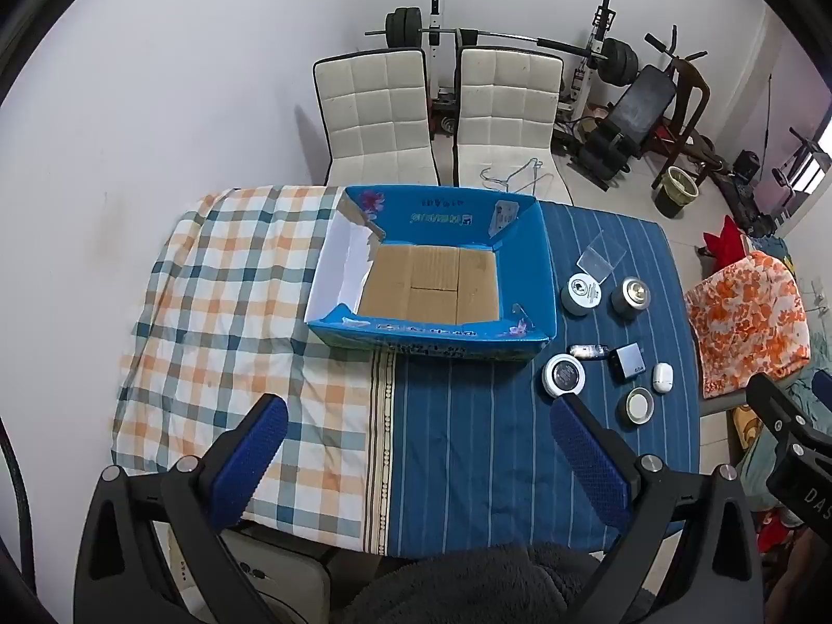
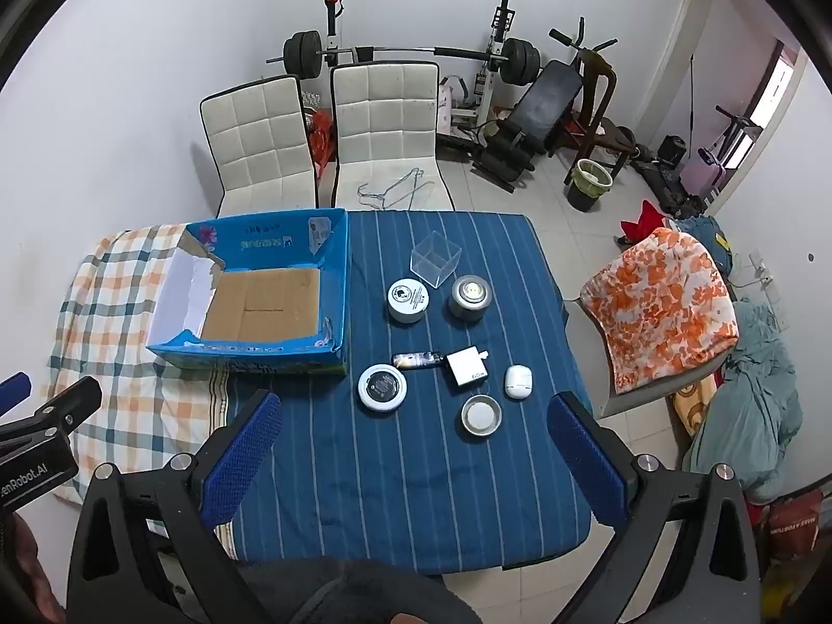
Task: Organize rigid objects
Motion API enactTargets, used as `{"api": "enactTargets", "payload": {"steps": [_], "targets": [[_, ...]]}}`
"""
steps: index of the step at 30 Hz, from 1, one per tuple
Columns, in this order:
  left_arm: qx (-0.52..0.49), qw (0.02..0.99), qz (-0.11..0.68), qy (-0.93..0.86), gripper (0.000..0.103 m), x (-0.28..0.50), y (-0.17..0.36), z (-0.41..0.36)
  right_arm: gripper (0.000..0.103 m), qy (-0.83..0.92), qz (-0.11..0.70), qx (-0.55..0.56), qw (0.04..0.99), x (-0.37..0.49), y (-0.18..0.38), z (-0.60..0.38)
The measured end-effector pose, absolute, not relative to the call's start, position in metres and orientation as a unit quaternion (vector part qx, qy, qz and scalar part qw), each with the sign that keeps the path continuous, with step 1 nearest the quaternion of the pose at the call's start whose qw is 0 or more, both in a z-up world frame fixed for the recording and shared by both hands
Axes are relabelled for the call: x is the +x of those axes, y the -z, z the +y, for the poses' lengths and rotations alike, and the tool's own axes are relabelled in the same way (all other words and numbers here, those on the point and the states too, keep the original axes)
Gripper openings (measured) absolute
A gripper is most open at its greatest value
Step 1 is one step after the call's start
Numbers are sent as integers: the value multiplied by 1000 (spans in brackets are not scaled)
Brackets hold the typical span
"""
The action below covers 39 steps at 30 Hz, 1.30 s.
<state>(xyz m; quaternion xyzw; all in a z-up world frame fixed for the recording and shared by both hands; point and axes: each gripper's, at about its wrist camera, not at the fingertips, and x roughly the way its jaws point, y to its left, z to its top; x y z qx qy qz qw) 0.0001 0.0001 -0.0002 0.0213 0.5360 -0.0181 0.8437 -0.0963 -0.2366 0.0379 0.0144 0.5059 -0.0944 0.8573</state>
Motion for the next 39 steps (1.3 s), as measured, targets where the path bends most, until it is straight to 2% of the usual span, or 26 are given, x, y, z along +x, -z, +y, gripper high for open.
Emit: {"api": "enactTargets", "payload": {"steps": [39], "targets": [[25, 848, 529, 16, 103, 5, -10, -8, 103, 87, 491, 21, 867, -94, -48, -244]]}}
